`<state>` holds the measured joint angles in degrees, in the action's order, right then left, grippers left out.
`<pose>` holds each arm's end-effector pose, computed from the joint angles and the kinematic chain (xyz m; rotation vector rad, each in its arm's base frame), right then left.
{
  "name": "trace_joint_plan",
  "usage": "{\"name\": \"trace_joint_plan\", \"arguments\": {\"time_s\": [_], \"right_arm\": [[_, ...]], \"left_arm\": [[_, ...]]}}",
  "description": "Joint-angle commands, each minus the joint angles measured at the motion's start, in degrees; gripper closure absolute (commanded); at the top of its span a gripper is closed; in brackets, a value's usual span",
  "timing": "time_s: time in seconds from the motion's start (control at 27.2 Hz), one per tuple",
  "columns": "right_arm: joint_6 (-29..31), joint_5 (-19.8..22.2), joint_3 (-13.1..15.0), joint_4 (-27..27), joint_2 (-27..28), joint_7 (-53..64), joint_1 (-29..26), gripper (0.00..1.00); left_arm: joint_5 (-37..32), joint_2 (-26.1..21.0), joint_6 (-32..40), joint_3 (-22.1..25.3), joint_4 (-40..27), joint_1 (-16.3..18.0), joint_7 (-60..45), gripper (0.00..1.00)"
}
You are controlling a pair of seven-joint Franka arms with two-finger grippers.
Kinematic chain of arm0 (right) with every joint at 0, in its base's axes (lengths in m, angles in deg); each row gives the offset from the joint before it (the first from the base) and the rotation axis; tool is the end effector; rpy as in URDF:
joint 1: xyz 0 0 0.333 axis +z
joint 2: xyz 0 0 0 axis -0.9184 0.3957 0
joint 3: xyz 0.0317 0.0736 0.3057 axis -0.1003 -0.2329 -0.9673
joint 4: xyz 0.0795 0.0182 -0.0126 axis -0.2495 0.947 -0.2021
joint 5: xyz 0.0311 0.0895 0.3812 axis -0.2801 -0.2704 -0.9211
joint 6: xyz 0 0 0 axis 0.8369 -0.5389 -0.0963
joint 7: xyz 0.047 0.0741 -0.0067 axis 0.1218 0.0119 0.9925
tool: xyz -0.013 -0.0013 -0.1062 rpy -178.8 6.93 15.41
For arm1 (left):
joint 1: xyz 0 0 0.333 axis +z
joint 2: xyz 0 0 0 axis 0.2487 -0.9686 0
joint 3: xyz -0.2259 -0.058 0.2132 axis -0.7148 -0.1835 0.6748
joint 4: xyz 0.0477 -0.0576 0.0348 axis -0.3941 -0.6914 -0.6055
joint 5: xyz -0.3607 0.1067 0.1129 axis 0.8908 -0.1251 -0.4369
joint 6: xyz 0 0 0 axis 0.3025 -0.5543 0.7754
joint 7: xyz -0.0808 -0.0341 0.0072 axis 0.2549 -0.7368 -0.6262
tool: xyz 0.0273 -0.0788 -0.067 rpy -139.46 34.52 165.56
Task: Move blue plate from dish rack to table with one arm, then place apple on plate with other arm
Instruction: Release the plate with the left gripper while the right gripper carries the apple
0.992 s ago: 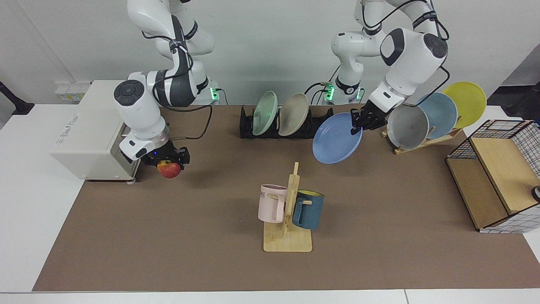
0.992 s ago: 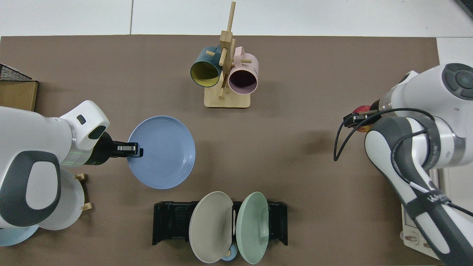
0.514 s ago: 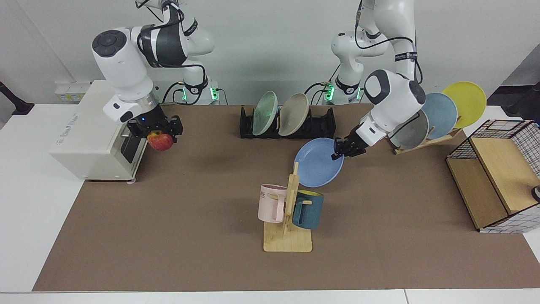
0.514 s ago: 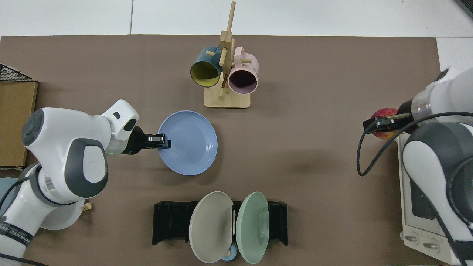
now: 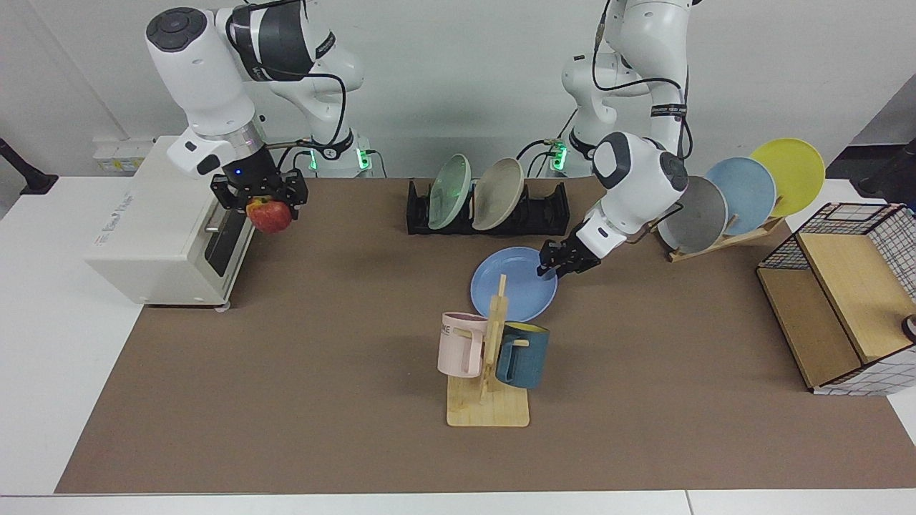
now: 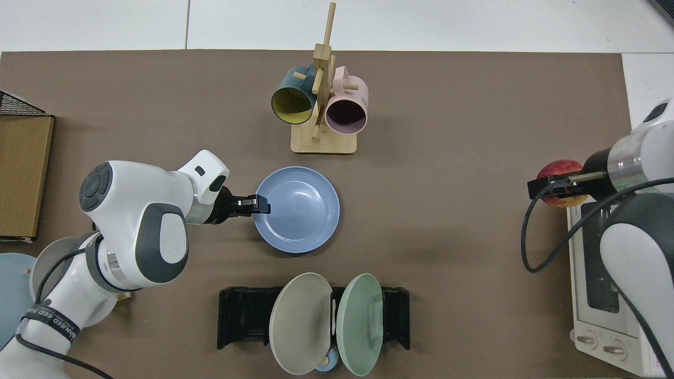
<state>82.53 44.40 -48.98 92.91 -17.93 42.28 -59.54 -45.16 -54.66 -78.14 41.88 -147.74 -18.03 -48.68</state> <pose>0.5441 0.0321 0.5569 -3.1160 -0.0885 0.0038 0.5336 -0.1724 0.3521 2.6807 0.0303 -0.0360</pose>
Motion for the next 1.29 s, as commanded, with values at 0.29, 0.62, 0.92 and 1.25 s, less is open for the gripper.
{"name": "trace_joint_plan", "arguments": {"time_s": [0.29, 0.62, 0.92, 1.25], "right_arm": [[4.67, -3.98, -4.57, 3.18, 1.30, -1.50, -0.30, 1.00], [11.70, -3.55, -12.83, 3.01, 6.22, -12.03, -0.30, 1.00], [16.10, -2.23, -21.62, -0.23, 12.28, -22.23, -0.12, 1.00], [24.00, -0.12, -29.79, -1.65, 19.40, -29.63, -0.03, 1.00]], "left_arm": [[-23.81, 4.89, 21.02, 1.12, 11.32, 0.29, -6.76, 0.13], [-31.66, 6.30, 38.08, 2.61, 27.32, 0.73, -5.79, 0.02], [-36.05, 6.22, 46.00, 2.79, 37.00, 1.35, -2.89, 0.01], [-36.59, 7.53, 46.09, 2.79, 35.86, 1.43, -2.54, 0.00]]}}
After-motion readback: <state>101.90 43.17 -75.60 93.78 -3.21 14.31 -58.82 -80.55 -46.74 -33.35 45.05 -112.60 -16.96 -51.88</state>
